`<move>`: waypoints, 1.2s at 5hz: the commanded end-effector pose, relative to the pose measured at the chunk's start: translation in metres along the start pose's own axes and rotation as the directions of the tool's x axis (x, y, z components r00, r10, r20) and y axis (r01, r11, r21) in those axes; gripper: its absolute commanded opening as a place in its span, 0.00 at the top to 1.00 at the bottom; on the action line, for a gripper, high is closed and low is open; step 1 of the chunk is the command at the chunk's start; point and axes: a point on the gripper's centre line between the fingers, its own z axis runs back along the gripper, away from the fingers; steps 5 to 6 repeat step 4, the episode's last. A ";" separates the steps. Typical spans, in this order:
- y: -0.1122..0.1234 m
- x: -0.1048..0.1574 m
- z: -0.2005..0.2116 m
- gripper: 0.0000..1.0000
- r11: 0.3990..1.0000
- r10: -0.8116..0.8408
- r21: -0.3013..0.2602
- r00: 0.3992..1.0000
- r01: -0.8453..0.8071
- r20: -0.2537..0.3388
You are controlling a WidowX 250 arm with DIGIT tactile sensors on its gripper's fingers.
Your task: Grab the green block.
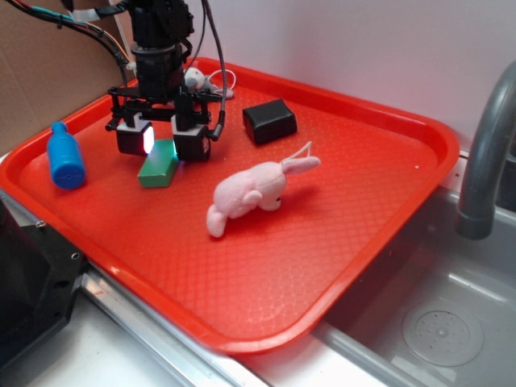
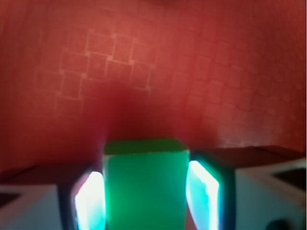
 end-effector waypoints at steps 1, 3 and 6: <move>0.012 -0.007 0.070 1.00 0.997 0.030 -0.077 0.995 -0.022 0.099; 0.006 -0.070 0.162 1.00 0.978 0.079 -0.207 0.969 -0.029 0.235; 0.004 -0.100 0.206 1.00 0.973 -0.076 -0.185 0.949 0.138 0.307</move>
